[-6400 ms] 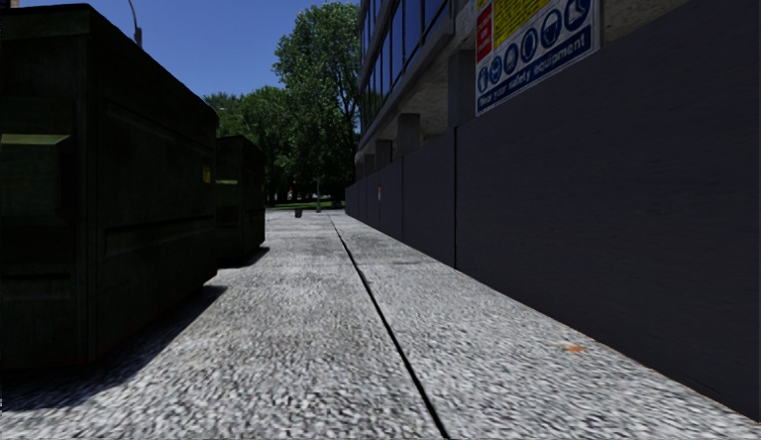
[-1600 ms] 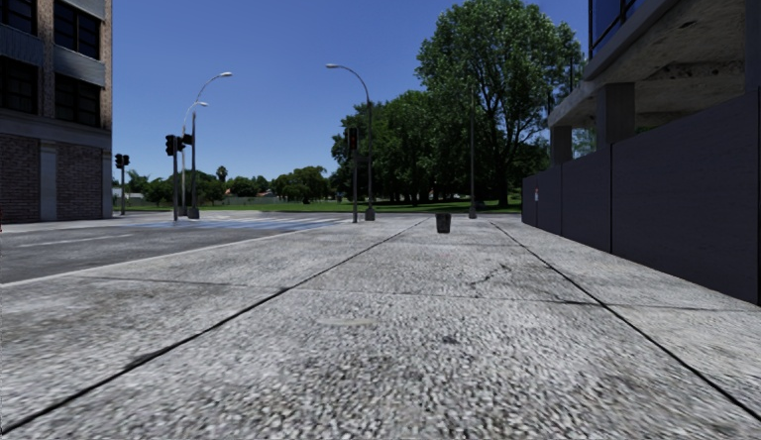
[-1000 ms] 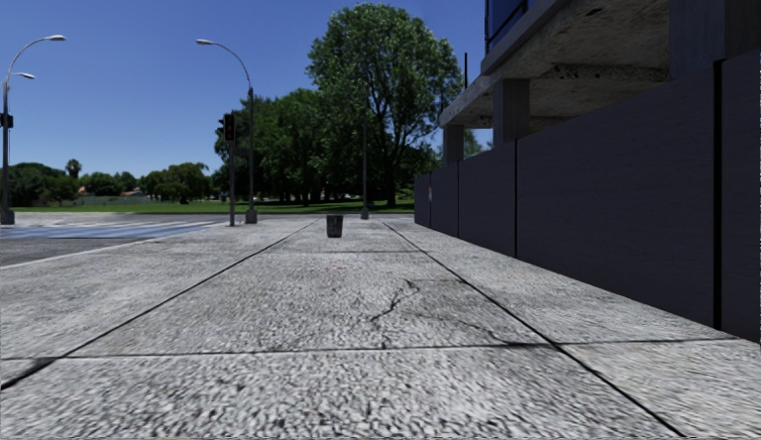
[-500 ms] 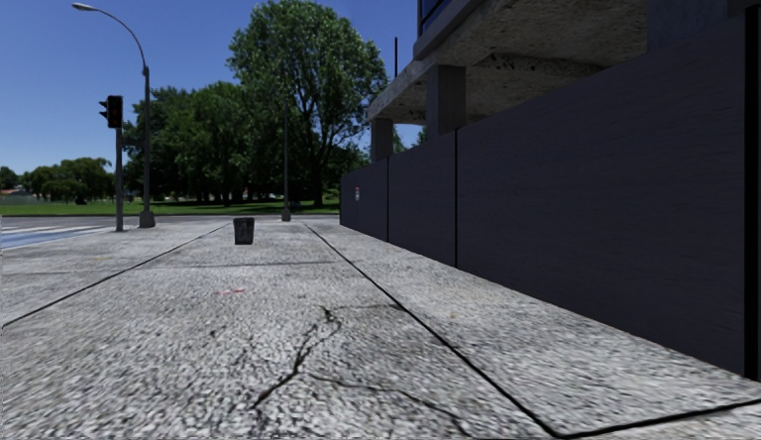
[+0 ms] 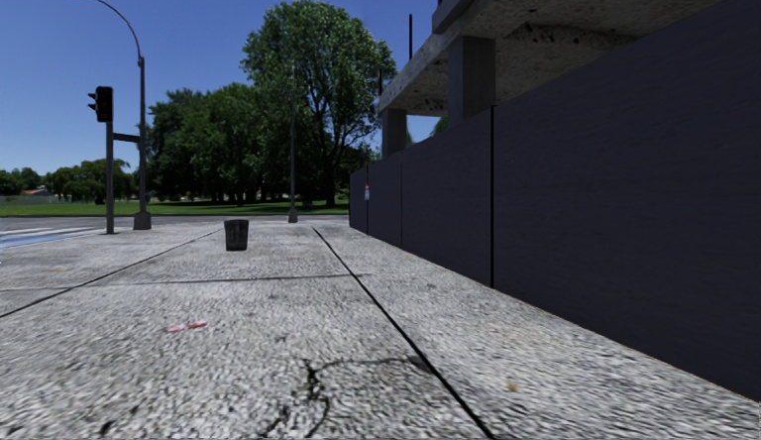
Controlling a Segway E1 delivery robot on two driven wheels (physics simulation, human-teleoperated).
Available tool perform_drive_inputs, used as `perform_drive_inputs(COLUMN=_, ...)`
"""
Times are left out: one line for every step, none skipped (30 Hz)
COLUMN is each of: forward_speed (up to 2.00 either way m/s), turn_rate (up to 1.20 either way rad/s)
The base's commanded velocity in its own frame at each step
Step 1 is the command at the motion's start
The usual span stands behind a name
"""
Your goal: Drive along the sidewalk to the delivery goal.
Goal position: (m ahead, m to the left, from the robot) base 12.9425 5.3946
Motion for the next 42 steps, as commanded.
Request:
perform_drive_inputs(forward_speed=2.0, turn_rate=0.36)
perform_drive_inputs(forward_speed=2.0, turn_rate=0.36)
perform_drive_inputs(forward_speed=2.0, turn_rate=0.36)
perform_drive_inputs(forward_speed=2.0, turn_rate=0.36)
perform_drive_inputs(forward_speed=2.0, turn_rate=0.36)
perform_drive_inputs(forward_speed=2.0, turn_rate=0.36)
perform_drive_inputs(forward_speed=2.0, turn_rate=0.36)
perform_drive_inputs(forward_speed=2.0, turn_rate=0.36)
perform_drive_inputs(forward_speed=2.0, turn_rate=0.36)
perform_drive_inputs(forward_speed=2.0, turn_rate=0.35)
perform_drive_inputs(forward_speed=2.0, turn_rate=0.2)
perform_drive_inputs(forward_speed=2.0, turn_rate=0.1)
perform_drive_inputs(forward_speed=2.0, turn_rate=0.1)
perform_drive_inputs(forward_speed=2.0, turn_rate=0.04)
perform_drive_inputs(forward_speed=2.0, turn_rate=0.0)
perform_drive_inputs(forward_speed=2.0, turn_rate=0.0)
perform_drive_inputs(forward_speed=2.0, turn_rate=0.0)
perform_drive_inputs(forward_speed=2.0, turn_rate=0.0)
perform_drive_inputs(forward_speed=2.0, turn_rate=0.0)
perform_drive_inputs(forward_speed=2.0, turn_rate=0.0)
perform_drive_inputs(forward_speed=2.0, turn_rate=0.0)
perform_drive_inputs(forward_speed=2.0, turn_rate=0.0)
perform_drive_inputs(forward_speed=2.0, turn_rate=0.0)
perform_drive_inputs(forward_speed=2.0, turn_rate=0.0)
perform_drive_inputs(forward_speed=2.0, turn_rate=0.0)
perform_drive_inputs(forward_speed=2.0, turn_rate=0.0)
perform_drive_inputs(forward_speed=2.0, turn_rate=0.0)
perform_drive_inputs(forward_speed=2.0, turn_rate=0.0)
perform_drive_inputs(forward_speed=2.0, turn_rate=0.01)
perform_drive_inputs(forward_speed=2.0, turn_rate=0.08)
perform_drive_inputs(forward_speed=2.0, turn_rate=0.08)
perform_drive_inputs(forward_speed=2.0, turn_rate=0.15)
perform_drive_inputs(forward_speed=2.0, turn_rate=0.2)
perform_drive_inputs(forward_speed=2.0, turn_rate=0.22)
perform_drive_inputs(forward_speed=2.0, turn_rate=0.22)
perform_drive_inputs(forward_speed=2.0, turn_rate=0.22)
perform_drive_inputs(forward_speed=2.0, turn_rate=0.22)
perform_drive_inputs(forward_speed=2.0, turn_rate=0.23)
perform_drive_inputs(forward_speed=2.0, turn_rate=0.23)
perform_drive_inputs(forward_speed=2.0, turn_rate=0.23)
perform_drive_inputs(forward_speed=2.0, turn_rate=0.23)
perform_drive_inputs(forward_speed=2.0, turn_rate=0.23)
